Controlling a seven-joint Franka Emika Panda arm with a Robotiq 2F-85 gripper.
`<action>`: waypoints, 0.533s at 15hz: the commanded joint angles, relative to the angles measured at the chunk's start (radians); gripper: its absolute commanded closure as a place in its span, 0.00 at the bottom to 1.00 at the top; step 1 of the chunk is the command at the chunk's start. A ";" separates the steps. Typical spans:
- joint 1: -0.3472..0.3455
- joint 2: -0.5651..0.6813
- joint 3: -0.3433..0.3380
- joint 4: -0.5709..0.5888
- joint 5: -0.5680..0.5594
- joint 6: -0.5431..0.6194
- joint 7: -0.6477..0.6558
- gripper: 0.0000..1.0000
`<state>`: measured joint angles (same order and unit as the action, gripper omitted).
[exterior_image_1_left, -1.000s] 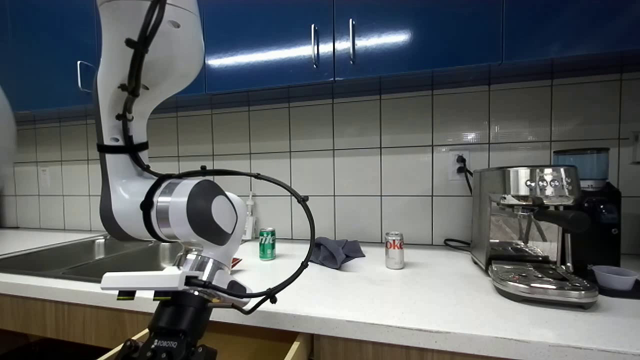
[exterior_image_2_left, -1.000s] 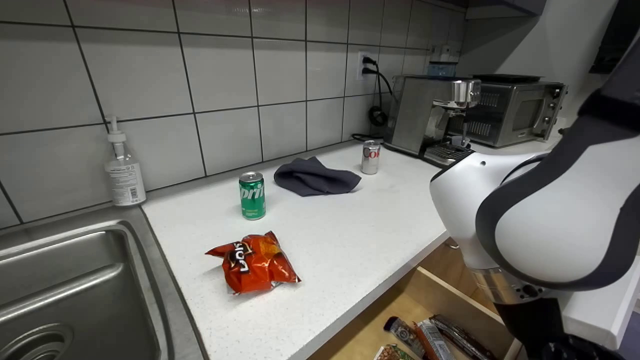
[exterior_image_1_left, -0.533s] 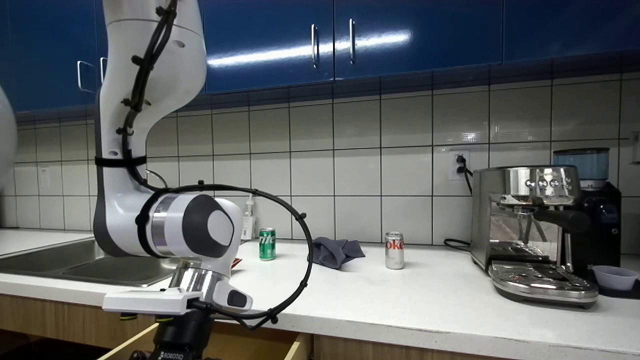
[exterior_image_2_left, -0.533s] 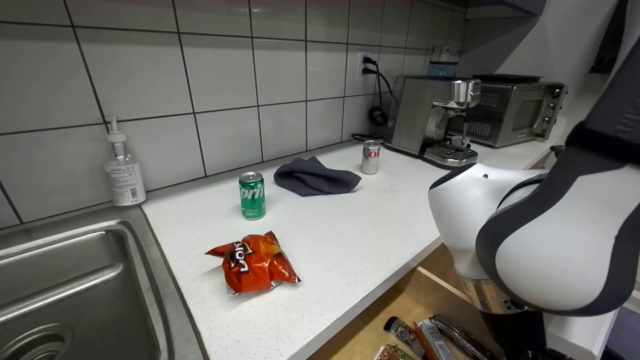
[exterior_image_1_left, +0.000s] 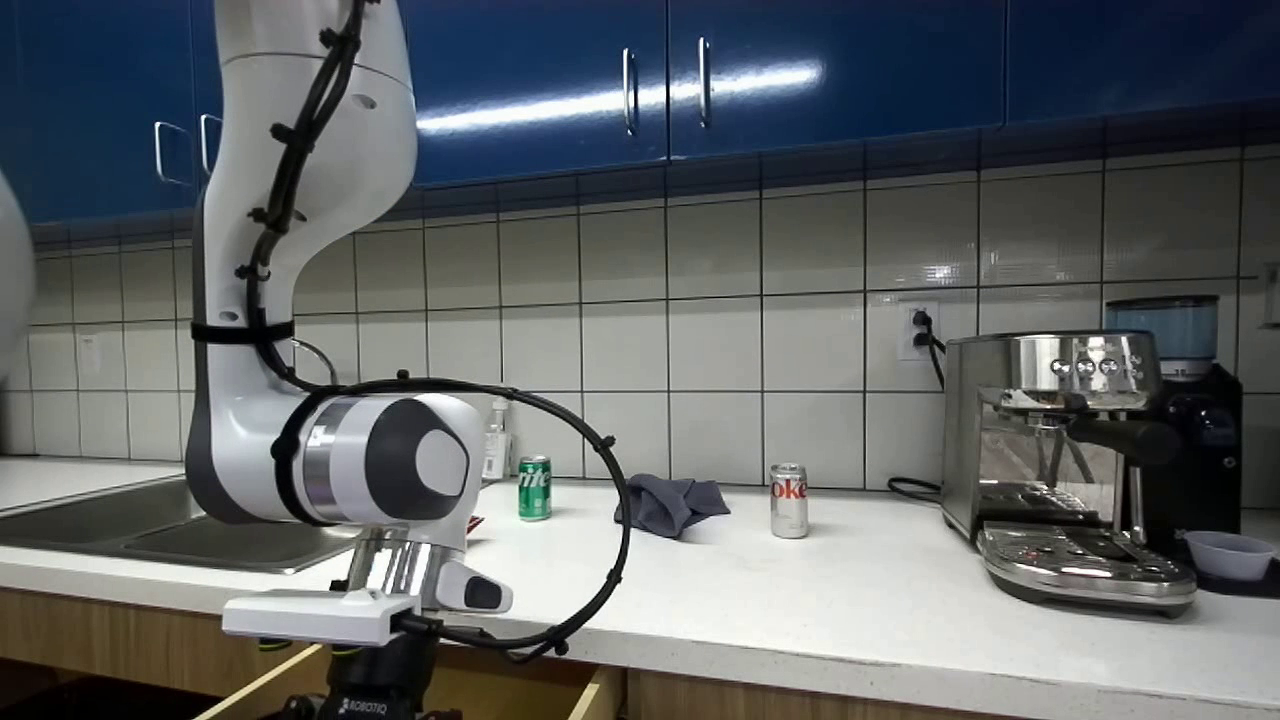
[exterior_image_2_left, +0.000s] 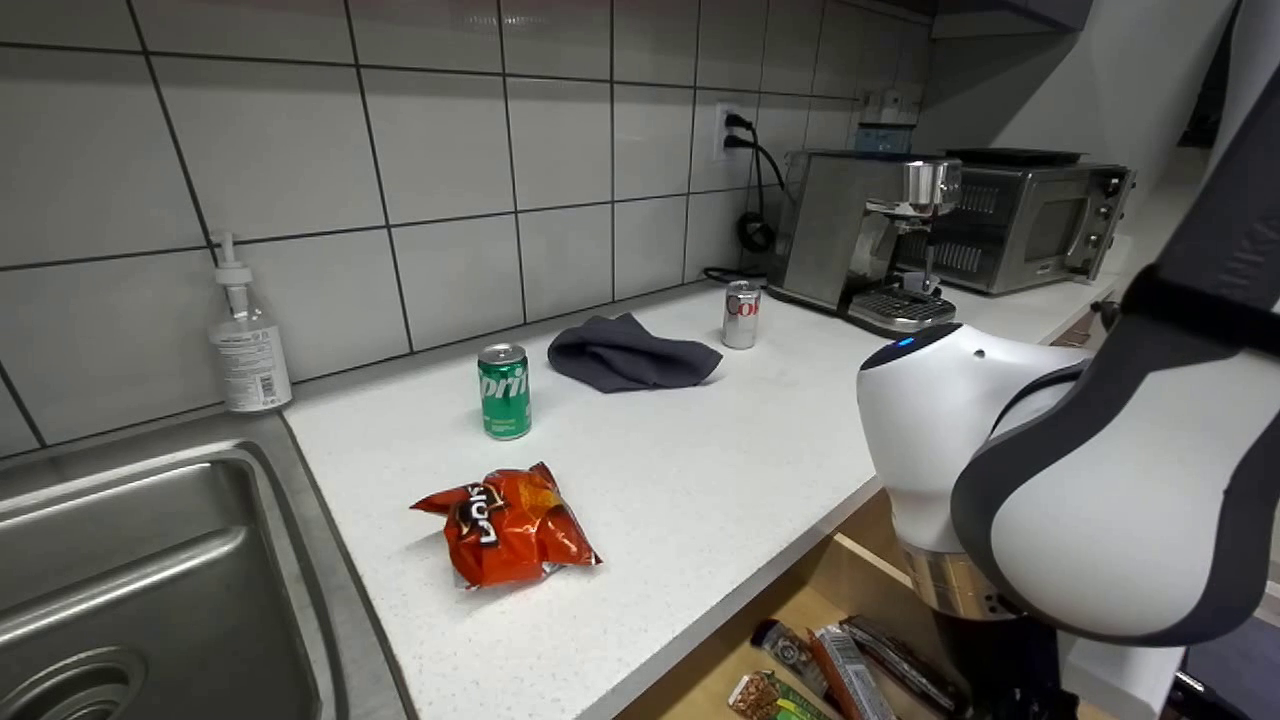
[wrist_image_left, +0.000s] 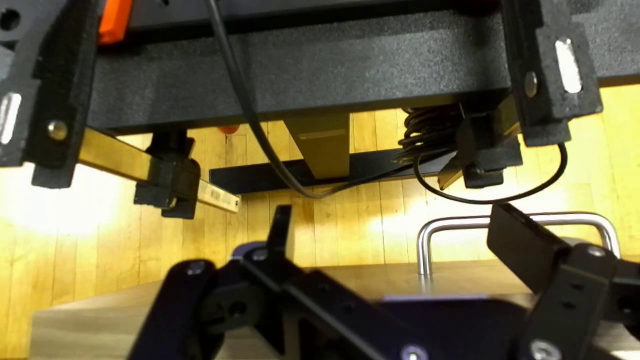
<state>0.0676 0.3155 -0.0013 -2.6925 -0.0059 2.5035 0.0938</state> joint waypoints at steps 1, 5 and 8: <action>-0.001 0.007 0.002 0.013 -0.014 0.099 0.002 0.00; 0.001 -0.003 0.001 0.012 -0.015 0.187 -0.001 0.00; -0.001 -0.007 0.005 0.014 -0.008 0.238 -0.005 0.00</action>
<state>0.0676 0.3138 -0.0022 -2.6899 -0.0082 2.6882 0.0935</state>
